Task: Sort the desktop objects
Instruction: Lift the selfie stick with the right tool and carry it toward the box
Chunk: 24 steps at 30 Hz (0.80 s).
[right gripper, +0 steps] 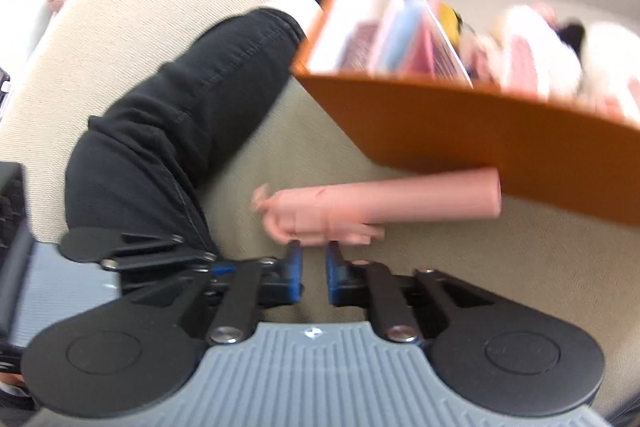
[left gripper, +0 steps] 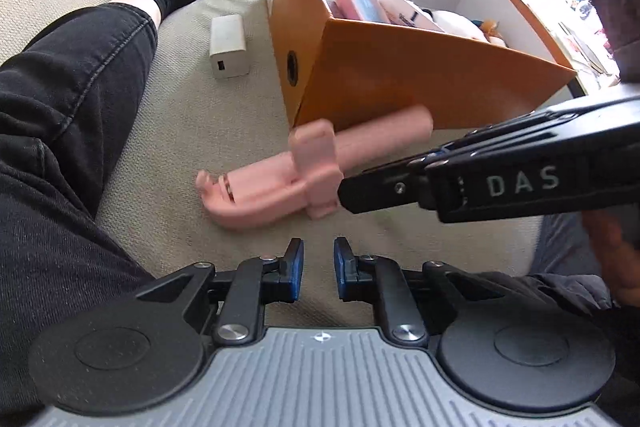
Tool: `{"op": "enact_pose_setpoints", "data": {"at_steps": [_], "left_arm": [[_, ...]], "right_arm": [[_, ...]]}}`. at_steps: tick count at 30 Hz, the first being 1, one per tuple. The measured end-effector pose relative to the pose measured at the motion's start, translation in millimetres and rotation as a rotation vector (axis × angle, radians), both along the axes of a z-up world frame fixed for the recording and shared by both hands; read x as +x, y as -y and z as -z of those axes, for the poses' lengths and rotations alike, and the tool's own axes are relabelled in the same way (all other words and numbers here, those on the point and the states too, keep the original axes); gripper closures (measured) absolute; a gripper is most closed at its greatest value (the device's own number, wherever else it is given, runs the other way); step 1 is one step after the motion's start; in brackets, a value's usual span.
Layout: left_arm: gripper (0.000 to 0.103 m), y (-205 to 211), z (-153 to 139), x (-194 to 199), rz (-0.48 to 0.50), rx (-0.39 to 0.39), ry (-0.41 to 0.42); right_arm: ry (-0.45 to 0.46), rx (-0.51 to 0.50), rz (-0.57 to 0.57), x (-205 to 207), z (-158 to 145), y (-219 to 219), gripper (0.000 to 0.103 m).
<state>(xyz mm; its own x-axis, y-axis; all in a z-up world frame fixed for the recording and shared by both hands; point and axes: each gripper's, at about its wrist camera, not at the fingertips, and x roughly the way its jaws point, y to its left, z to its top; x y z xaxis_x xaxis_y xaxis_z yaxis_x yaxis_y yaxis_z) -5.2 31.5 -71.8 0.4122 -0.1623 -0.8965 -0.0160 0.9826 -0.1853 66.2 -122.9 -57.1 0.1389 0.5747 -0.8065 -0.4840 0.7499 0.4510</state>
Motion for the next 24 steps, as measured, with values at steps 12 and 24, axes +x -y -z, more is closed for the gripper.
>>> {"op": "enact_pose_setpoints", "data": {"at_steps": [12, 24], "left_arm": [[0.086, -19.8, 0.2, 9.7, -0.062, -0.024, 0.012], [0.086, -34.4, -5.9, 14.4, -0.086, -0.046, 0.017]], "right_arm": [[0.209, -0.116, -0.207, 9.8, -3.4, -6.5, 0.069], [0.204, -0.070, -0.299, 24.7, 24.8, -23.9, 0.072]]}}
